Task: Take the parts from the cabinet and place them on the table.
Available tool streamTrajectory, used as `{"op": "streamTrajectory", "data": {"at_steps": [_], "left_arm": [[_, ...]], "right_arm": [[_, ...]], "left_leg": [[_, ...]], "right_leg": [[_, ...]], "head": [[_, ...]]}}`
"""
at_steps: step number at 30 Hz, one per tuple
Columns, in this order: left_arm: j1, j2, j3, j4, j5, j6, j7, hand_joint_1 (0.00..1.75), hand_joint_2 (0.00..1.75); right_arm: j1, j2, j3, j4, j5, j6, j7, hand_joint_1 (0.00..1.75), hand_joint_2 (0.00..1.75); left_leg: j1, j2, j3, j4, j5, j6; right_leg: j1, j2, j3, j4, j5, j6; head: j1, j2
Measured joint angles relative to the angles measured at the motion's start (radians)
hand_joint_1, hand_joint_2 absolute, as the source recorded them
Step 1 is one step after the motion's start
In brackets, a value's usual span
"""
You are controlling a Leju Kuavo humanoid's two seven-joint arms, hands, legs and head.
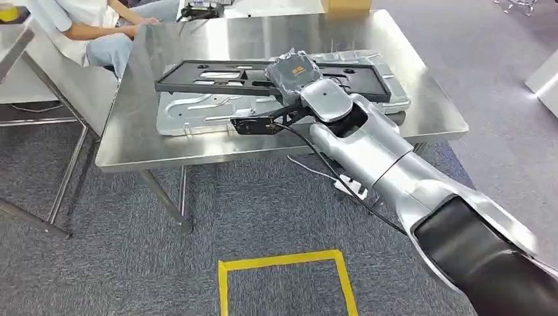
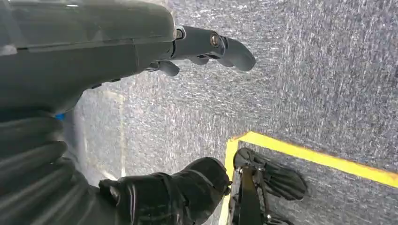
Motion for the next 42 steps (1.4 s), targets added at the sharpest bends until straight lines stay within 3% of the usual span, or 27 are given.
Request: {"op": "streamTrajectory", "data": {"at_steps": [3,4,6,8,9,10,11,12,14,15,16,19,21,24,25,26,27,29,30,31,34,36,37,39,40,41,42], "left_arm": [[-0.001,0.0,0.0,0.0,-0.006,0.002,0.01,0.0,1.75],[-0.002,0.002,0.0,0.0,-0.006,0.002,0.011,0.0,1.75],[0.0,0.001,0.0,0.0,-0.006,0.003,0.011,0.0,1.75],[-0.001,0.003,0.0,0.0,-0.006,0.005,0.011,0.0,1.75],[0.0,0.003,0.0,0.0,-0.006,0.005,0.011,0.0,1.75],[0.001,0.003,0.0,0.0,-0.006,0.005,0.011,0.0,1.75],[0.002,0.003,0.0,0.0,-0.006,0.005,0.011,0.0,1.75],[0.001,0.003,0.0,0.0,-0.006,0.005,0.011,0.0,1.75],[0.001,0.004,0.0,0.0,-0.006,0.005,0.011,0.0,1.75],[0.001,0.003,0.0,0.0,-0.006,0.005,0.011,0.0,1.75],[-0.001,0.004,0.0,0.0,-0.006,0.005,0.011,0.0,1.75],[0.0,0.003,-0.001,0.0,0.006,0.005,0.012,0.0,1.75],[0.0,0.002,-0.001,0.0,0.01,0.005,0.013,0.0,1.75],[0.0,0.002,-0.001,0.0,0.01,0.005,0.013,0.0,1.75],[0.0,0.002,-0.001,0.0,0.01,0.005,0.013,0.0,1.75],[0.0,0.002,-0.001,0.0,0.01,0.005,0.013,0.0,1.75],[0.001,0.002,-0.001,0.0,0.009,0.005,0.013,0.0,1.75],[0.001,0.002,-0.001,0.0,0.007,0.006,0.013,0.0,1.75],[0.001,0.002,-0.001,0.0,0.006,0.006,0.013,0.0,1.75],[0.0,0.001,-0.001,0.0,0.006,0.006,0.013,0.0,1.75],[-0.001,0.001,-0.001,0.0,0.006,0.008,0.012,0.0,1.75],[-0.001,0.0,-0.001,0.0,0.006,0.009,0.011,0.0,1.75],[-0.001,0.0,-0.001,0.0,0.005,0.009,0.011,0.0,1.75],[-0.001,0.002,-0.001,0.0,0.005,0.009,0.008,0.0,1.75],[0.0,0.001,-0.001,0.0,0.005,0.009,0.008,0.0,1.75],[0.001,0.001,-0.001,0.0,0.005,0.008,0.008,0.0,1.75],[0.002,0.001,-0.001,0.0,0.005,0.008,0.007,0.0,1.75]], "right_arm": [[0.003,0.001,0.003,0.0,0.002,0.0,0.0,1.75,1.75],[0.002,-0.001,0.003,0.0,0.003,0.0,0.002,1.75,1.75],[-0.001,-0.001,0.003,0.0,0.004,-0.001,0.006,1.75,1.75],[-0.002,0.0,0.003,0.0,0.004,0.0,0.007,1.75,1.75],[0.001,0.0,0.003,0.0,0.004,0.0,0.007,1.75,1.75],[0.005,0.0,0.004,0.0,0.004,0.0,0.006,1.75,1.75],[0.008,0.0,0.005,0.0,0.004,-0.001,0.006,1.75,1.75],[0.008,0.0,0.005,0.0,0.004,-0.001,0.006,1.75,1.75],[0.006,0.0,0.005,0.0,0.005,-0.001,0.006,1.75,1.75],[0.004,0.0,0.005,-0.001,0.005,-0.001,0.006,1.75,1.75],[0.002,0.0,0.005,-0.001,0.005,-0.001,0.006,1.75,1.75],[0.005,0.0,0.005,-0.001,-0.001,-0.006,0.007,1.75,1.75],[0.004,-0.002,0.005,-0.002,-0.007,-0.011,0.008,1.75,1.75],[0.008,-0.005,0.005,-0.002,-0.009,-0.019,0.01,1.75,1.75],[0.012,-0.005,0.005,-0.002,-0.009,-0.019,0.01,1.75,1.75],[0.015,-0.005,0.005,-0.002,-0.01,-0.018,0.01,1.75,1.75],[0.016,-0.005,0.005,-0.002,-0.009,-0.018,0.01,1.75,1.75],[0.012,-0.006,0.005,-0.002,-0.009,-0.019,0.011,1.75,1.75],[0.011,-0.007,0.005,-0.002,-0.009,-0.019,0.013,1.75,1.75],[0.008,-0.008,0.005,-0.002,-0.01,-0.019,0.014,1.75,1.75],[0.011,-0.009,0.005,-0.006,-0.009,-0.019,0.016,1.75,1.75],[0.01,-0.014,0.005,-0.006,-0.008,-0.019,0.018,1.75,1.75],[0.01,-0.014,0.005,-0.006,-0.008,-0.019,0.018,1.75,1.75],[0.014,-0.015,0.005,-0.006,-0.007,-0.019,0.019,1.75,1.75],[0.02,-0.016,0.005,-0.006,-0.007,-0.019,0.019,1.75,1.75],[0.028,-0.016,0.005,-0.006,-0.007,-0.019,0.019,1.75,1.75],[0.034,-0.016,0.005,-0.006,-0.007,-0.019,0.019,1.75,1.75]], "left_leg": [[0.004,0.002,-0.001,-0.008,0.002,-0.015],[0.001,0.001,0.002,-0.008,-0.002,-0.02],[0.005,0.006,-0.019,0.042,-0.032,-0.032],[0.007,0.006,-0.102,0.201,-0.096,-0.04],[0.007,0.006,-0.144,0.269,-0.113,-0.043],[0.009,0.006,-0.165,0.294,-0.103,-0.045],[0.011,0.006,-0.164,0.27,-0.071,-0.047],[0.012,0.006,-0.14,0.203,-0.021,-0.047],[0.014,0.009,-0.067,0.027,0.068,-0.046],[0.007,0.007,-0.048,0.018,0.045,-0.045],[0.006,0.005,-0.047,0.001,0.041,-0.033],[0.007,0.005,-0.048,0.002,0.039,-0.017],[0.012,0.006,-0.035,-0.005,0.036,-0.001],[0.008,0.006,-0.025,-0.005,0.027,0.012],[0.008,0.006,-0.02,-0.005,0.023,0.013],[0.008,0.005,-0.015,-0.004,0.018,0.013],[0.008,0.004,-0.008,-0.003,0.013,0.012],[0.008,0.002,0.006,-0.001,0.0,0.007],[0.008,0.001,0.009,-0.001,-0.005,0.004],[0.0,0.002,0.004,0.003,-0.009,-0.003],[0.004,0.003,0.005,-0.01,-0.007,-0.018],[0.005,0.008,0.001,0.01,-0.023,-0.03],[0.005,0.008,-0.022,0.057,-0.049,-0.034],[0.007,0.008,-0.107,0.218,-0.111,-0.041],[0.007,0.008,-0.143,0.275,-0.122,-0.042],[0.007,0.008,-0.166,0.296,-0.107,-0.043],[0.007,0.008,-0.161,0.261,-0.067,-0.042]], "right_leg": [[0.005,0.005,0.003,-0.024,-0.009,-0.004],[-0.003,0.004,0.01,-0.035,-0.007,-0.006],[-0.01,0.004,0.025,-0.046,-0.009,-0.013],[-0.01,0.004,0.033,-0.045,-0.015,-0.019],[-0.01,0.004,0.036,-0.045,-0.018,-0.02],[-0.01,0.006,0.04,-0.044,-0.022,-0.019],[-0.01,0.007,0.045,-0.042,-0.027,-0.018],[-0.01,0.007,0.049,-0.037,-0.033,-0.016],[-0.012,0.007,0.057,-0.026,-0.05,-0.007],[-0.006,0.009,0.054,-0.025,-0.053,0.0],[-0.005,0.01,0.05,-0.021,-0.054,0.003],[-0.003,0.011,0.053,-0.027,-0.057,0.015],[-0.007,0.007,0.032,0.022,-0.088,0.023],[-0.008,0.005,-0.092,0.253,-0.177,0.029],[-0.008,0.005,-0.125,0.301,-0.18,0.029],[-0.008,0.005,-0.134,0.3,-0.159,0.029],[-0.008,0.005,-0.118,0.248,-0.112,0.026],[-0.007,0.005,-0.043,0.065,-0.004,0.015],[-0.005,0.005,-0.02,0.002,0.012,0.009],[0.0,0.005,-0.006,-0.006,0.004,0.005],[0.004,0.009,-0.005,-0.021,-0.007,-0.003],[-0.008,0.01,0.013,-0.042,-0.004,-0.01],[-0.01,0.008,0.018,-0.043,-0.006,-0.015],[-0.01,0.008,0.029,-0.043,-0.014,-0.022],[-0.01,0.009,0.034,-0.043,-0.018,-0.022],[-0.01,0.01,0.041,-0.042,-0.024,-0.021],[-0.01,0.011,0.049,-0.041,-0.03,-0.021]], "head": [[0.003,0.0],[0.003,0.0],[-0.002,0.0],[-0.003,0.0],[-0.002,0.0],[-0.003,0.0],[-0.002,0.0],[-0.003,0.0],[-0.003,0.0],[-0.004,0.0],[-0.004,0.0],[-0.002,0.0],[0.001,0.0],[0.003,0.0],[0.003,0.0],[0.003,0.0],[0.003,0.0],[0.003,0.0],[0.004,0.0],[0.001,0.0],[0.003,0.0],[0.002,0.0],[0.0,0.0],[-0.001,0.0],[-0.001,0.0],[-0.001,0.0],[0.0,0.0]]}}
